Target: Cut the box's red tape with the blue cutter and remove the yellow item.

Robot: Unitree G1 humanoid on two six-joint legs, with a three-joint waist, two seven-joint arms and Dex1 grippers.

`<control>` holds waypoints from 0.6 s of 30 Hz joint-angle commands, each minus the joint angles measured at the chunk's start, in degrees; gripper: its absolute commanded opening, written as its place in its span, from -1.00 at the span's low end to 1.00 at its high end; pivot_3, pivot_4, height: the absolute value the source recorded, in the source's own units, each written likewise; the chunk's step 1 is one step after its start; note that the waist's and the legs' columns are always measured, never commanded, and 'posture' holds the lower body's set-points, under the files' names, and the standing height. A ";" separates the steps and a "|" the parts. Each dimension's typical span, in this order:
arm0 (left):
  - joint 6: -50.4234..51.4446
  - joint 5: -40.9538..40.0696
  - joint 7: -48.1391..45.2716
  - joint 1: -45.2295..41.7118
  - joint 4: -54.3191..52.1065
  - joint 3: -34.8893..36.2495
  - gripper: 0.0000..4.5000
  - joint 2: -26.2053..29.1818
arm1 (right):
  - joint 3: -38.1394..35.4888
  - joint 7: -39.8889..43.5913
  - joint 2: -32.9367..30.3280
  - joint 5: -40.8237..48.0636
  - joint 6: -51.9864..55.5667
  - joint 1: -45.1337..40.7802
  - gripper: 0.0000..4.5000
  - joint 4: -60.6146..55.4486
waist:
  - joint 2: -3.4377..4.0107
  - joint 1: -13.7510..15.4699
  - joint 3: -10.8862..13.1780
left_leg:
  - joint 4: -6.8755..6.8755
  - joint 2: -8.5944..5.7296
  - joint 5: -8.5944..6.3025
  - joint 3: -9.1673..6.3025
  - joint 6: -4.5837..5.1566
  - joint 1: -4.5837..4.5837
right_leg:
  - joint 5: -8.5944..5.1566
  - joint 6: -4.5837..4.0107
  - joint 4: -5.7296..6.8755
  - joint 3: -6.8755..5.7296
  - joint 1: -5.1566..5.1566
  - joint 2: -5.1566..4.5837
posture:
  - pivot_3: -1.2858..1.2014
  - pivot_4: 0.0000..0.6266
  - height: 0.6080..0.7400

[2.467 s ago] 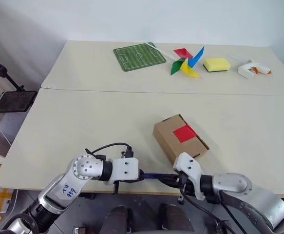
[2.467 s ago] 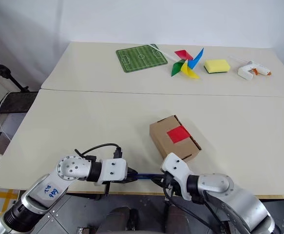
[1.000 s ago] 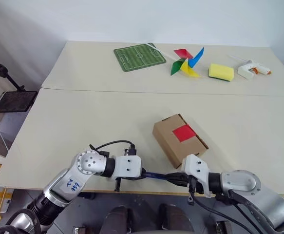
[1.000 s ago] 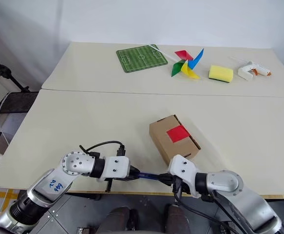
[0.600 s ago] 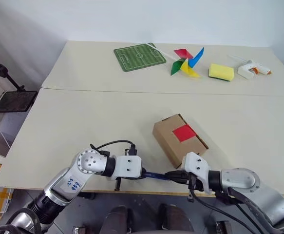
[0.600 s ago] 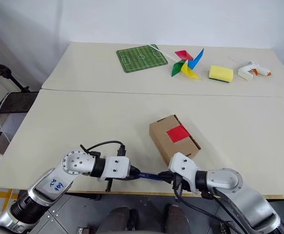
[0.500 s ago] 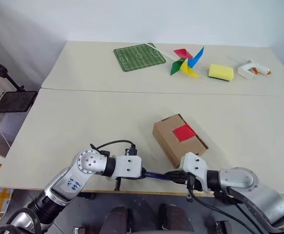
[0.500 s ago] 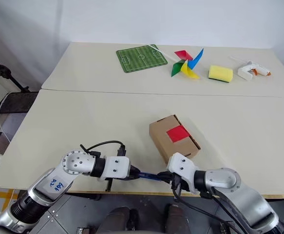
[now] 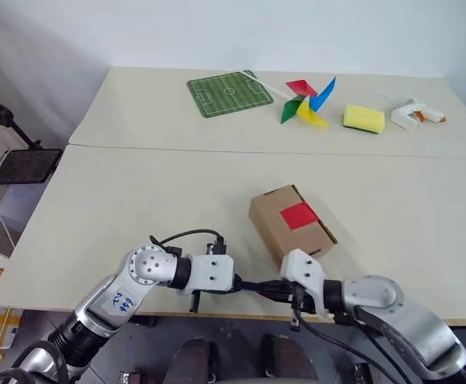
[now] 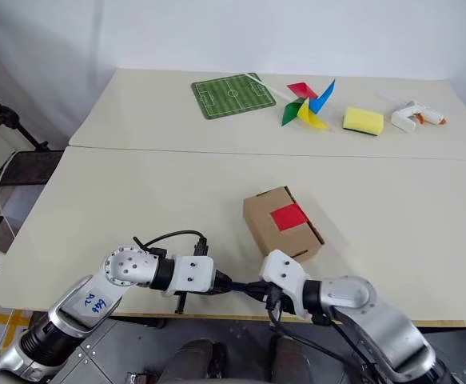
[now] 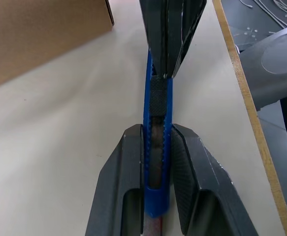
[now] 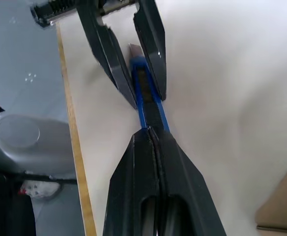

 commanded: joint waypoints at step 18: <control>-51.36 2.58 9.32 1.04 15.80 10.27 -0.80 -3.13 | -15.66 -41.71 -14.52 84.80 6.79 5.20 0.99 -0.34 | -0.02 -0.34 0.05 | -0.07 0.09 0.04 0.02 -0.01 -0.02 | -0.01 -0.01 -0.08 0.04 -0.05 -0.02 | 0.03 -0.52 1.00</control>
